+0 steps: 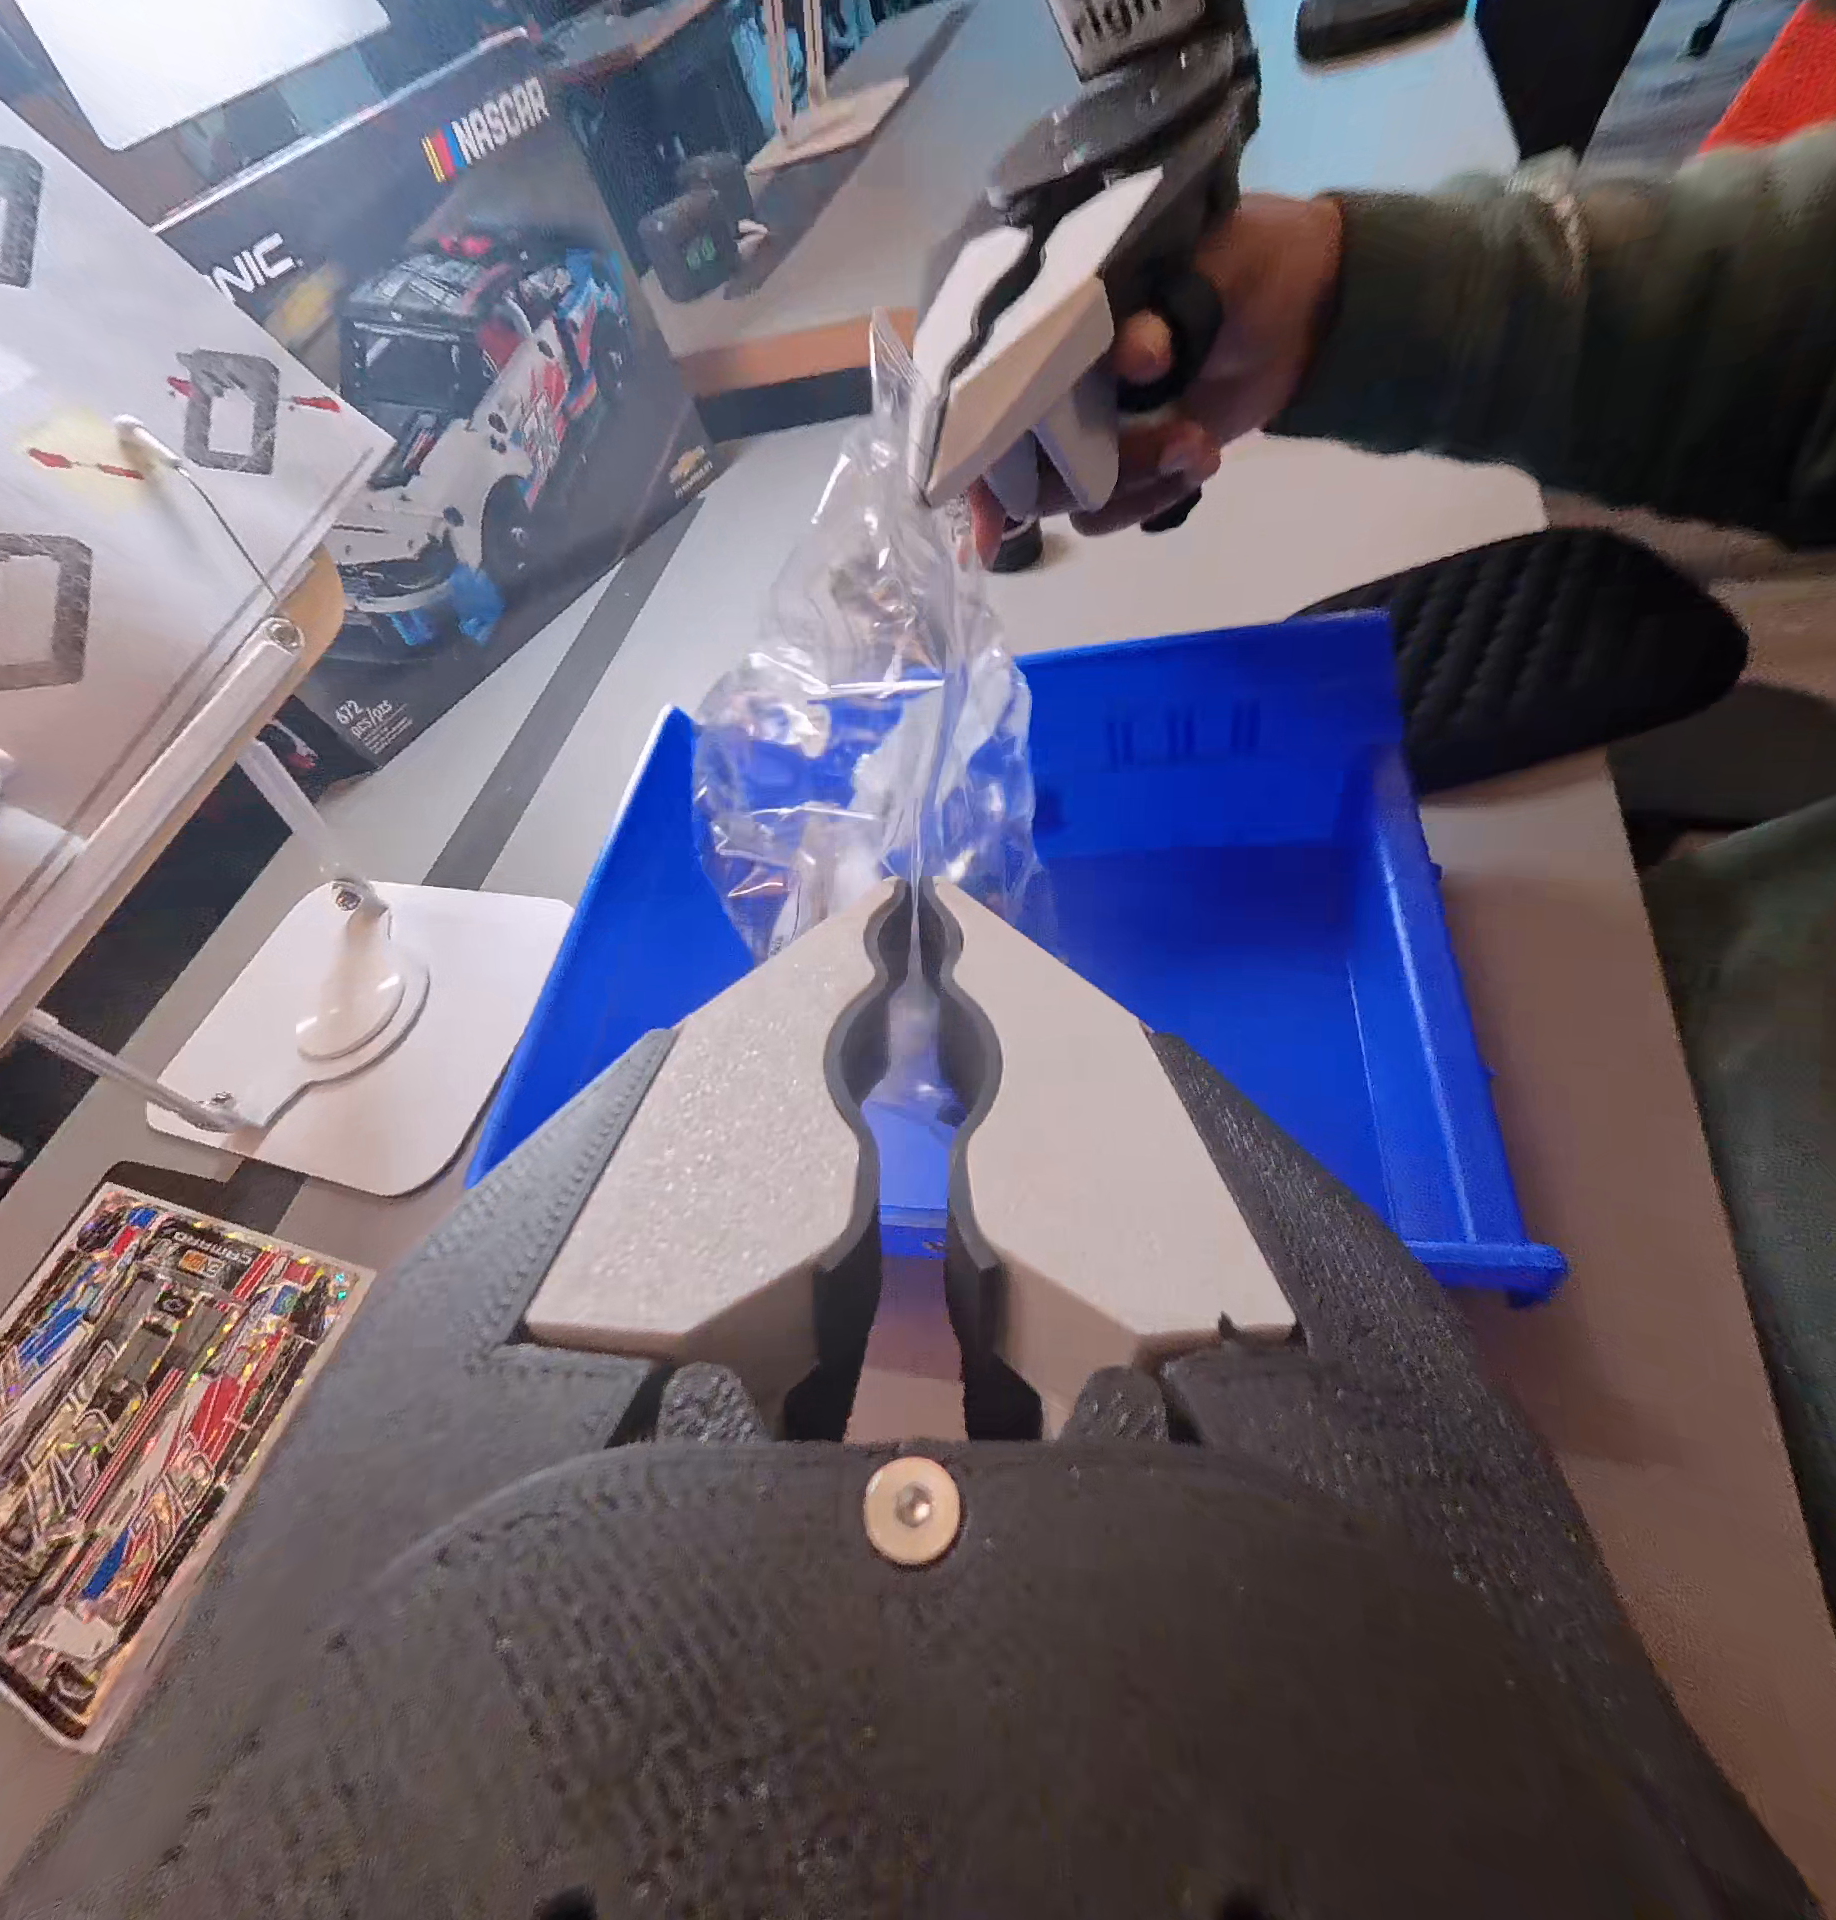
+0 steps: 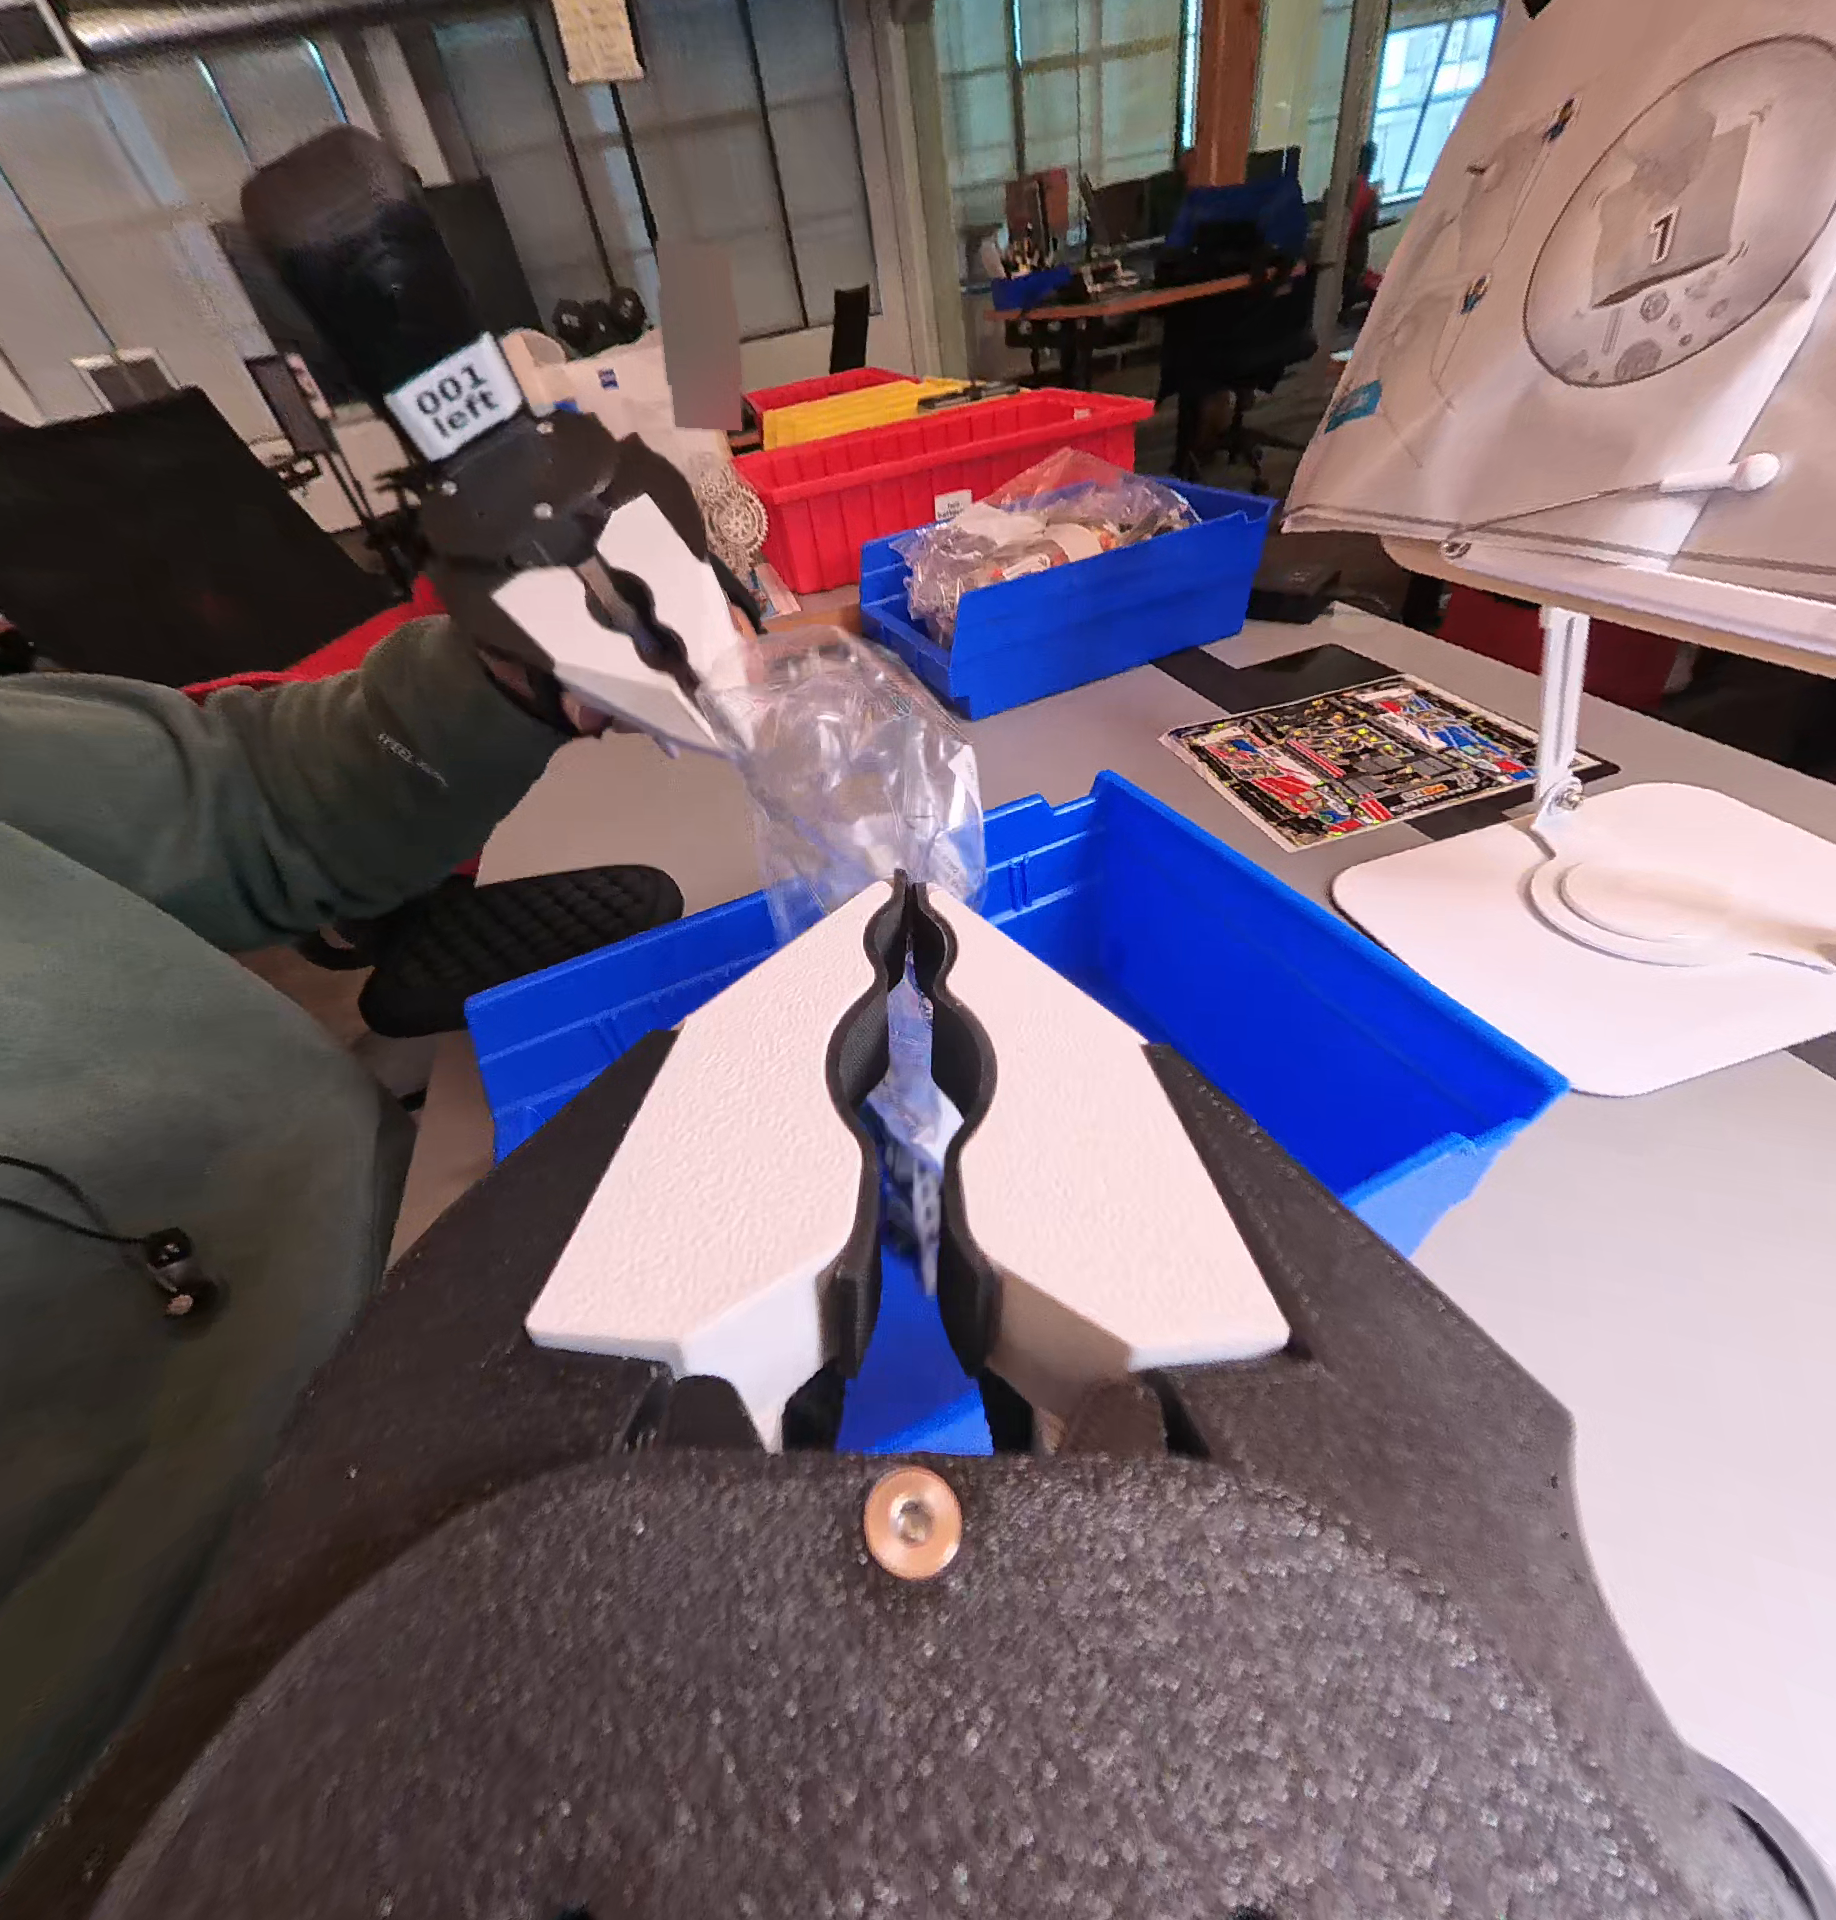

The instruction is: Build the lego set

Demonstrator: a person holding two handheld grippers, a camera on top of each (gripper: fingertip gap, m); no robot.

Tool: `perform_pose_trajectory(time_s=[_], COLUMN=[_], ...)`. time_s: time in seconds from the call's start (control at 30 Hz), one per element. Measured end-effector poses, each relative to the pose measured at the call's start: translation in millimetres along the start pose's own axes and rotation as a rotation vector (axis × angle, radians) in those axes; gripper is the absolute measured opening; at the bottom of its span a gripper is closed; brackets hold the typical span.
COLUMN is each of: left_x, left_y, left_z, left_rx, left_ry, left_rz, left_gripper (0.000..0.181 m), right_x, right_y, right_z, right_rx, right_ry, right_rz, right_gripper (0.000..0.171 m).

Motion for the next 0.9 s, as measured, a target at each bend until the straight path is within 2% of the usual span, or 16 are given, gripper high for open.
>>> perform_pose_trajectory(time_s=[0.03,0.13,0.2,0.27,0.33,0.43,0.57,0.6,0.7,0.9], left_x=[3.6,8.3,5.5,-3.2,-15.9,-26.4,-20.7,-17.6,-13.2,-30.7], left_y=[-3.6,-17.2,-19.4,-17.9,-18.9,-11.4,-7.8,-9.0,-19.3,-19.0], left_z=[3.2,5.6,7.9,7.2,0.8,0.1,7.1,7.9,6.0,-1.3], left_rx=[0.016,0.017,0.055,0.102,0.126,0.217,0.298,0.327,0.407,0.441], left_ry=[0.009,0.018,0.029,0.023,-0.011,-0.005,0.068,0.084,0.125,0.075], left_rz=[-0.003,0.047,0.040,0.014,-0.002,-0.161,-0.328,-0.354,-0.363,-0.314], left_gripper=[0.000,0.005,0.031,0.043,0.044,0.040,0.038,0.034,0.026,0.031], right_x=[3.1,7.3,8.0,7.0,5.7,6.7,16.7,19.7,26.9,26.9], right_y=[1.4,2.8,3.9,1.0,-3.6,-8.1,-6.4,-5.6,-4.3,-2.9], right_z=[0.0,-5.8,-6.9,-6.5,-6.1,-8.3,-10.3,-10.9,-14.1,-20.0], right_rx=[0.006,-0.021,-0.034,-0.027,-0.014,0.010,0.013,0.008,-0.008,-0.025], right_ry=[0.000,0.005,0.032,0.044,0.046,0.037,0.054,0.062,0.089,0.110], right_rz=[-0.007,0.021,0.033,0.057,0.087,0.116,0.118,0.118,0.136,0.163], right_gripper=[0.000,0.000,0.000,0.000,0.000,0.000,0.000,0.000,0.000,0.000])
Point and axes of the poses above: each gripper's, where its closed fingertips meet, x back along the fingers, z out of its top, y = z × x across the jaws, the point moved 2 cm from there along x, back along the fingers, and after that the axes turned 12 degrees about z, right-handed, at the moved point
